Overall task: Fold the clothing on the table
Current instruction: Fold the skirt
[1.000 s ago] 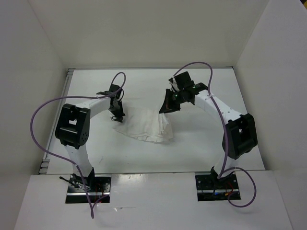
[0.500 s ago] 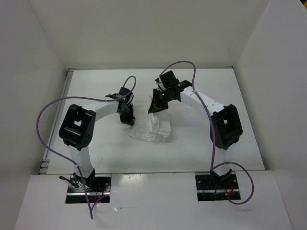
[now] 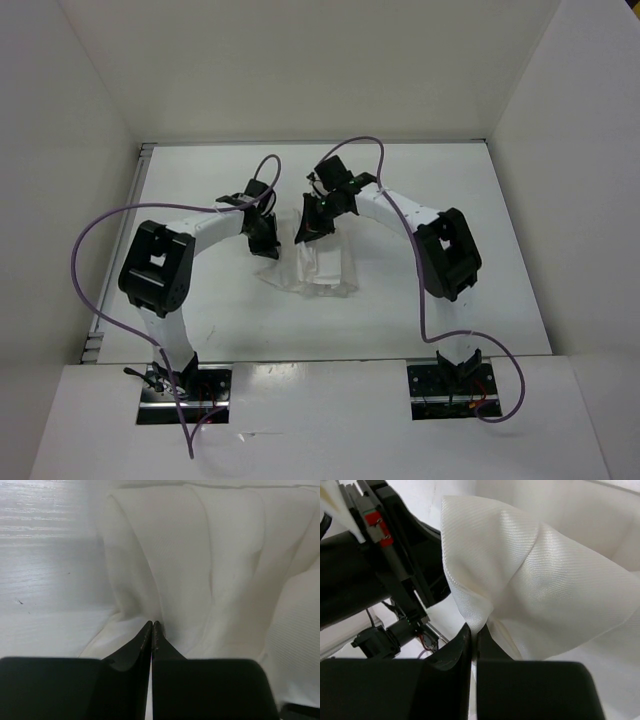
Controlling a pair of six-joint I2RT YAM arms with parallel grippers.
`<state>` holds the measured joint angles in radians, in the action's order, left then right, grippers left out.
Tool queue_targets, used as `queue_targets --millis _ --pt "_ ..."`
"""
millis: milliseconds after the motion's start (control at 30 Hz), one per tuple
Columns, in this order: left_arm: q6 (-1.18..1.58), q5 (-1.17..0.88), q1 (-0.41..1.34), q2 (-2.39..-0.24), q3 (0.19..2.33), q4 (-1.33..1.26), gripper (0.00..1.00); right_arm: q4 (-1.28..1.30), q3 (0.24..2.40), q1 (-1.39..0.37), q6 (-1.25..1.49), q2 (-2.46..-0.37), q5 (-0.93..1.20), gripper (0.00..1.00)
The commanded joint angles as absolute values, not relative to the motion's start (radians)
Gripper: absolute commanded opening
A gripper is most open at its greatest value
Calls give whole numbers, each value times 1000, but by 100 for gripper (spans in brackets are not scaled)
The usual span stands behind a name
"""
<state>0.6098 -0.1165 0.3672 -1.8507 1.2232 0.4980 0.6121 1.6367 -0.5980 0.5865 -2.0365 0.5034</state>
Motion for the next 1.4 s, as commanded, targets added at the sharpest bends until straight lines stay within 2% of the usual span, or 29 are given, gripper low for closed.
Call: queue_targets --millis 0,333,400,433,467,533,567,600,633,800,833,933,1000,1067,1100,1200,1367 --pt "620 -120 367 -1793 1221 511 4 529 1692 -617 618 -2065 551 0" --pt "620 -120 367 -1773 1203 511 4 506 1759 -626 627 -2146 572 0" --pt "620 -120 367 -1773 1203 511 4 494 1769 -626 638 -2155 572 3" --pt "620 -120 367 -1764 1203 511 4 477 1769 -626 638 -2155 572 9" --pt "620 -120 354 -1764 1203 511 4 466 1769 -626 647 -2167 581 25" --pt "611 -120 342 -1744 1193 522 4 439 1769 -626 647 -2177 615 37" --pt "611 -120 321 -1734 1193 534 4 427 1769 -626 647 -2177 626 53" --pt "600 -109 310 -1718 1204 554 4 410 1757 -626 647 -2166 662 55" --pt "600 -83 299 -1673 1222 554 6 385 1747 -626 661 -2154 679 55" --pt "508 -17 267 -1568 1360 673 34 316 1689 -626 673 -1998 677 57" --pt "488 -28 267 -1568 1418 696 35 302 1651 -617 673 -1964 652 57" --pt "416 -200 278 -1559 1448 713 35 362 1603 -569 652 -1853 538 57" --pt "416 -395 307 -1568 1427 640 35 429 1580 -548 634 -1792 473 56" --pt "440 -624 307 -1594 1384 516 32 440 1523 -506 624 -1735 414 53" --pt "457 -676 316 -1629 1344 471 30 440 1478 -494 638 -1717 401 51" --pt "508 -713 316 -1718 1316 371 24 428 1393 -459 666 -1640 333 48" --pt "517 -663 281 -1824 1258 362 17 452 1325 -449 655 -1626 367 50"
